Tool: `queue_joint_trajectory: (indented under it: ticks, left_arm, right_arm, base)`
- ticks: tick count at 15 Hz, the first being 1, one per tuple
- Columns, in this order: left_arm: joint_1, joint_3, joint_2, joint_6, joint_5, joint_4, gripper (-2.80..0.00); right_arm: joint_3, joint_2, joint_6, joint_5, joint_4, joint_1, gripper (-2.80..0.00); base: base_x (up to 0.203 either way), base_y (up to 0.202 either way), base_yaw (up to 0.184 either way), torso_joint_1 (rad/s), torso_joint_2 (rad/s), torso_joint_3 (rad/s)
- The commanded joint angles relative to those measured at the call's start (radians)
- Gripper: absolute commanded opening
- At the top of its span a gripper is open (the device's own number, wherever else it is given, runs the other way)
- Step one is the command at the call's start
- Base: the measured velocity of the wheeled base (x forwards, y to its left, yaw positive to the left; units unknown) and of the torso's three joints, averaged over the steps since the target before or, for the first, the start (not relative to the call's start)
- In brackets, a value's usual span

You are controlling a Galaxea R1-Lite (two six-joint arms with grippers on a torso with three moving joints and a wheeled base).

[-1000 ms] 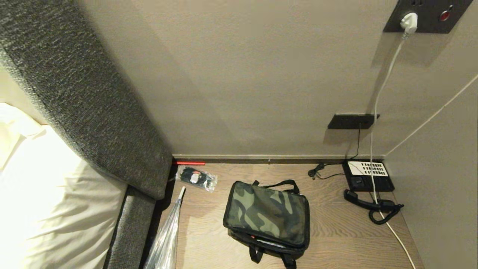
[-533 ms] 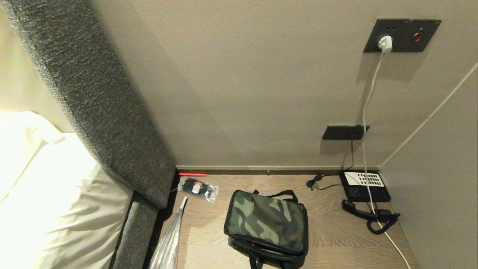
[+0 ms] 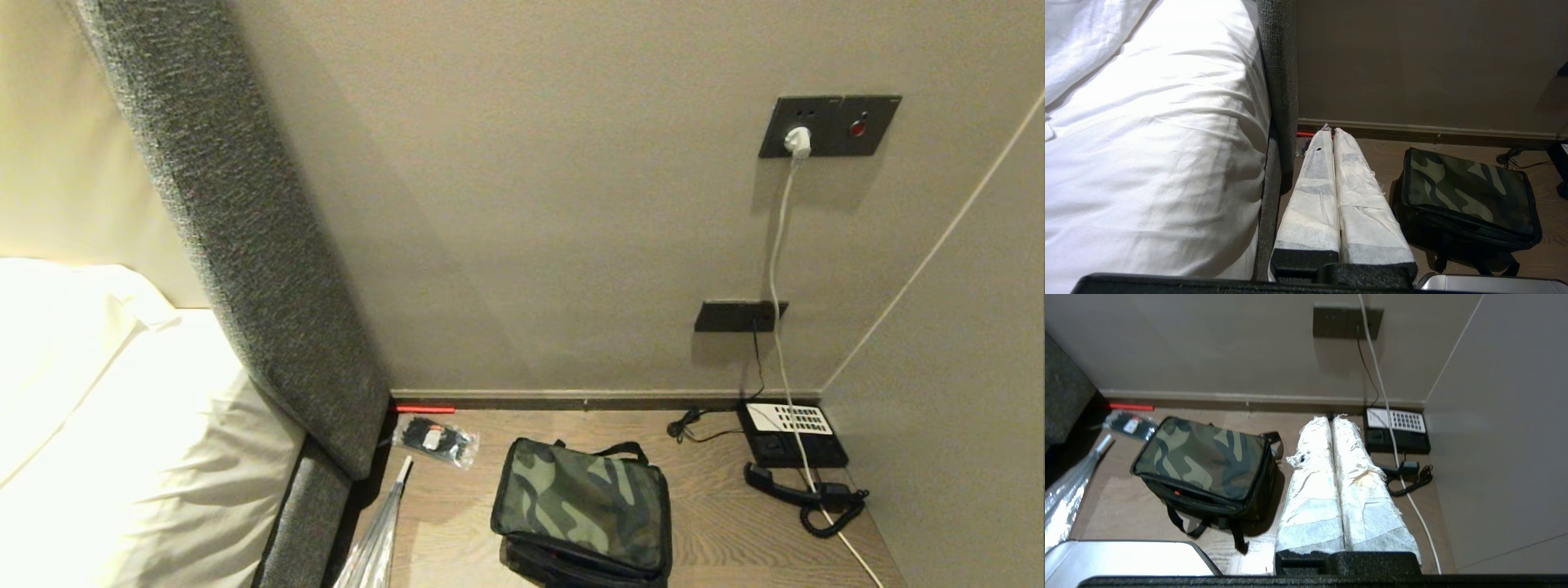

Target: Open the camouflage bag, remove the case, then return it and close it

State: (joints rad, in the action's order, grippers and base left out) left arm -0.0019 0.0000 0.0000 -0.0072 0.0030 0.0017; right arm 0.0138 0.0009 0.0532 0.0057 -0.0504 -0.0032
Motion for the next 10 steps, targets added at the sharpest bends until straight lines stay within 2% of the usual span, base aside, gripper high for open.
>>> queue_joint_trajectory:
  ticks: [1, 10]
  left_arm:
    - [0.000, 0.000, 0.000, 0.000, 0.000, 0.000, -2.80]
    - [0.000, 0.000, 0.000, 0.004, 0.000, 0.000, -2.80]
  right_arm:
    - [0.000, 0.002, -0.003, 0.000, 0.000, 0.000, -2.80]
    - [0.000, 0.002, -0.006, 0.000, 0.001, 0.000, -2.80]
  base:
    - [0.000, 0.000, 0.000, 0.006, 0.00, 0.203]
    - [0.000, 0.000, 0.000, 0.002, 0.00, 0.197]
